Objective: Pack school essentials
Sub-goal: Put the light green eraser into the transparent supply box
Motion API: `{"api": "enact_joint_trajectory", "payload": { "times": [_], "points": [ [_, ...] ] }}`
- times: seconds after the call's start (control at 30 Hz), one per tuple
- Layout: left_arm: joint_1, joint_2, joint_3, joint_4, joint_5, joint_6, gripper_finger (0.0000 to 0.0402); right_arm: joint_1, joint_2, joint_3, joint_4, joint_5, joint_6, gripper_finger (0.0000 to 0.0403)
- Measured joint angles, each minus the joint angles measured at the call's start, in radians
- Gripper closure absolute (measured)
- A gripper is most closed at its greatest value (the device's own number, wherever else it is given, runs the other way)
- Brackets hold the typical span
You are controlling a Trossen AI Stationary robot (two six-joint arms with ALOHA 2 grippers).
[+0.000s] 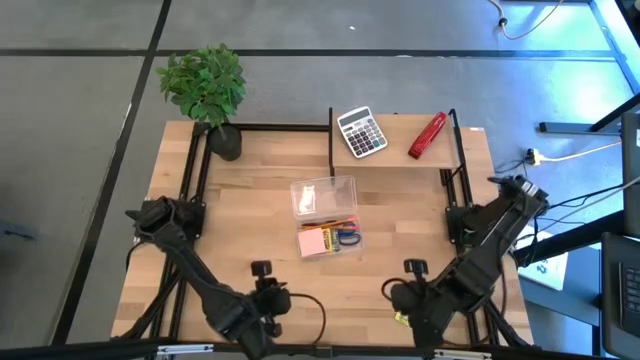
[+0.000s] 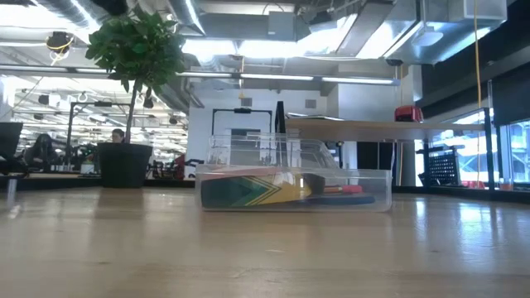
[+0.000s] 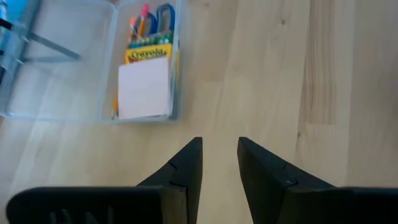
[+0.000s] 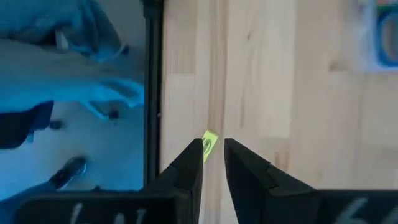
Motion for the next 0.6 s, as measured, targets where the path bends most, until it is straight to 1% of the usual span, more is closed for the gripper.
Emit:
{"api": "enact_joint_trajectory", "payload": {
  "times": [0.17,0.3,0.5,0.6],
  "points": [
    [-0.019,-0.002,0.0,-0.002,-0.048,0.0,0.0308,-0.002,0.067,0.0,0.002,-0.088,0.028,0.0334],
    [-0.026,-0.02,0.0,-0.004,-0.087,0.0,0.0308,-0.018,0.108,0.0,0.006,-0.2,0.029,0.0334],
    [-0.028,-0.061,0.0,-0.004,-0.118,0.001,0.0308,-0.035,0.148,0.0,0.008,-0.24,0.029,0.0331],
    [-0.028,-0.074,0.0,-0.005,-0.125,0.002,0.0308,-0.036,0.161,0.0,0.008,-0.258,0.028,0.0315]
  ]
}}
